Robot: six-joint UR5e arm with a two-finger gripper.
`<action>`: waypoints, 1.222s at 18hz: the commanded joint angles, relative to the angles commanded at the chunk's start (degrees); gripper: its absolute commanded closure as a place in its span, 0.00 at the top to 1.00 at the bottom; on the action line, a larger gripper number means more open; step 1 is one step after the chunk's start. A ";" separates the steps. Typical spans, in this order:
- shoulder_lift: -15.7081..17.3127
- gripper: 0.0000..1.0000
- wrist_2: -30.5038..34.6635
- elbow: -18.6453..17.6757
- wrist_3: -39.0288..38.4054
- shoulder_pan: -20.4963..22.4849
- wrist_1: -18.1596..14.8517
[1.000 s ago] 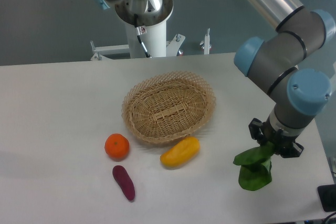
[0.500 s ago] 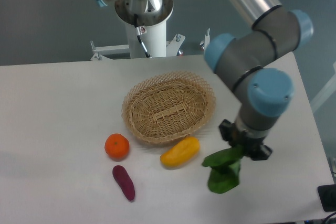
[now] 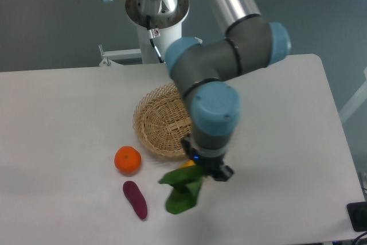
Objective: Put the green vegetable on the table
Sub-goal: 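Carry the bok choy past the basket toward the orange, then lower the bok choy onto the table and open the gripper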
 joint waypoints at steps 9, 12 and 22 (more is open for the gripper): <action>5.45 0.31 0.53 -11.24 0.00 -8.70 0.97; 5.89 0.33 0.44 -13.71 0.00 -12.22 0.88; 6.86 0.62 0.53 -21.53 -2.02 -16.88 5.17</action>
